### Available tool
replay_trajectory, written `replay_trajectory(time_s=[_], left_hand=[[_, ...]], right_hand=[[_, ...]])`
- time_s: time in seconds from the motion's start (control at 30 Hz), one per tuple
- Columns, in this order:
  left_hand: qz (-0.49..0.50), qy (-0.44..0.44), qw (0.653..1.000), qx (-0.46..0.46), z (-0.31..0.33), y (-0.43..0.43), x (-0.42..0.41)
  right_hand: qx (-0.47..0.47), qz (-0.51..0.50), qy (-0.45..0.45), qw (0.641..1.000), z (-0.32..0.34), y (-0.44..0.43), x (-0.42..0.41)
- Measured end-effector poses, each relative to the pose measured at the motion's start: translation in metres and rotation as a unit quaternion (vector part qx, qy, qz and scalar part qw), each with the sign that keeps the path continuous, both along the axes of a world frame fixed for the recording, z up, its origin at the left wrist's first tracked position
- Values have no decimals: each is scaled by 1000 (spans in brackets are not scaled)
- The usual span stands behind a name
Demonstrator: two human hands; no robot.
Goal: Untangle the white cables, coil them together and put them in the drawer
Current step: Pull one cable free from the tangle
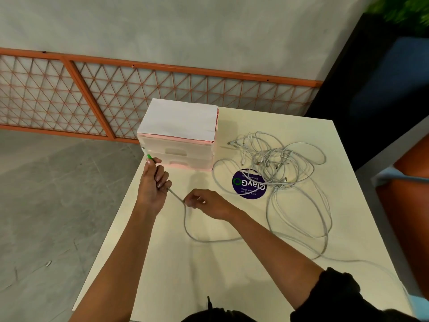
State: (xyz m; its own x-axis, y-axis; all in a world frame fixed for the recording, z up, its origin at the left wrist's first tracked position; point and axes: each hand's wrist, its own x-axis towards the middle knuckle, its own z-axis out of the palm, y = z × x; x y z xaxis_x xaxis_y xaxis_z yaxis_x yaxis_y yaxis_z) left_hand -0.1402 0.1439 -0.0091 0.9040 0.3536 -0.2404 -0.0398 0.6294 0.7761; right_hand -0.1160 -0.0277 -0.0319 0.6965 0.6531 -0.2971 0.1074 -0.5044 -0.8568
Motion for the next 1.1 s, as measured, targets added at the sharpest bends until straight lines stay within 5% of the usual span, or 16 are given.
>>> replay_trajectory(time_s=[0.13,0.33,0.47,0.87,1.1], left_hand=[[-6,19,1000,4,-3,-6,3],[-33,23,999,-6,-5,-16,16],[-51,28,998,-14,-6,-26,26],[-87,35,995,-17,-11,-51,48],[-86,56,995,3,-11,-54,46]], right_hand=[[-88,-130,-92,983,-24,-30,34],[-295,-248,-206,900,-35,-77,83],[-297,-301,-222,878,-39,-104,110],[-324,-250,-250,878,-54,-120,168],[-239,-285,-359,856,-38,-126,175]])
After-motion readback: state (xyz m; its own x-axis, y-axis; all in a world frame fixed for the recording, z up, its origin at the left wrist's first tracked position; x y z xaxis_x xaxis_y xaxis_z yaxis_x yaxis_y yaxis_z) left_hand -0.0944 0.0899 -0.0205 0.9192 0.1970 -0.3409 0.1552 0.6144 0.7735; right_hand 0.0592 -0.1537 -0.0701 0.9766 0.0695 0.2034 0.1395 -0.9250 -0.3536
